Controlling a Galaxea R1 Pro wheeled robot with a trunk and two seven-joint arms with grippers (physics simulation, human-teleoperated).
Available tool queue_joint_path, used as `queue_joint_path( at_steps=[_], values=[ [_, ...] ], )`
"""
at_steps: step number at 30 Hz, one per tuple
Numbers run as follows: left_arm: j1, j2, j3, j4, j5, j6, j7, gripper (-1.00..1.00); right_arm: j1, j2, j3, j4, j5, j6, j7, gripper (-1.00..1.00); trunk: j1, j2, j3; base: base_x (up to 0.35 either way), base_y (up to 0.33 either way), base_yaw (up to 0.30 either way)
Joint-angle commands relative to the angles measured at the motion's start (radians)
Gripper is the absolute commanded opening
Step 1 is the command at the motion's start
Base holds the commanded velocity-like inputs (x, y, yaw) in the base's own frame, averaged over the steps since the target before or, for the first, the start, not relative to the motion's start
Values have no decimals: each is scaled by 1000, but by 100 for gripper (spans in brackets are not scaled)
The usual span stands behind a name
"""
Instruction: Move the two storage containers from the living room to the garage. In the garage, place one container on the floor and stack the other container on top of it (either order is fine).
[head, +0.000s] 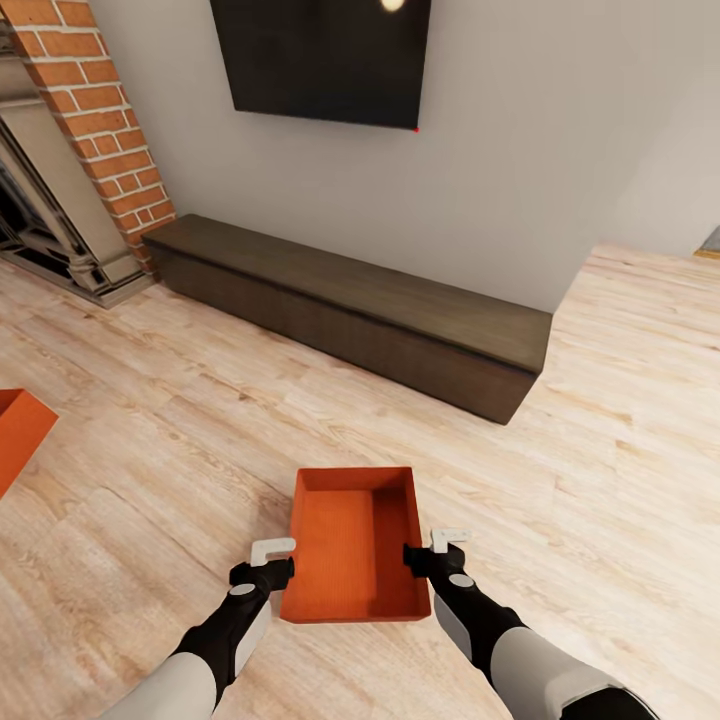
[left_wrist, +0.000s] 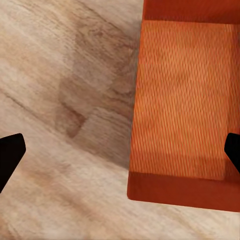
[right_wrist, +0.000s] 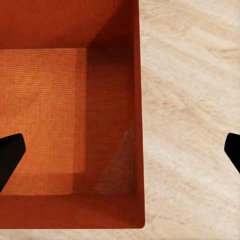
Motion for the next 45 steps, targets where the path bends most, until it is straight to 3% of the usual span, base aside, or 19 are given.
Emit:
queue_joint_path(
  at_steps=[1,18,34,45],
  values=[
    [0,-2,4,-2,-2,4,1,100,-1,-2,9,1,-10,-5,-5,100,4,-8,-4,0,0,0],
    [0,-1,5,-6,-3,4,1,100,-1,-5,12,3,-12,-6,-11,100,69,-127,-57,0,0,0],
    [0,-1,5,-5,-4,2,1,100,-1,-8,13,12,-12,-7,-5,100,69,-127,-57,0,0,0],
    [0,-1,5,-7,-5,-1,1,100,-1,-42,15,14,-4,-9,-1,100,69,-127,-57,0,0,0]
  ],
)
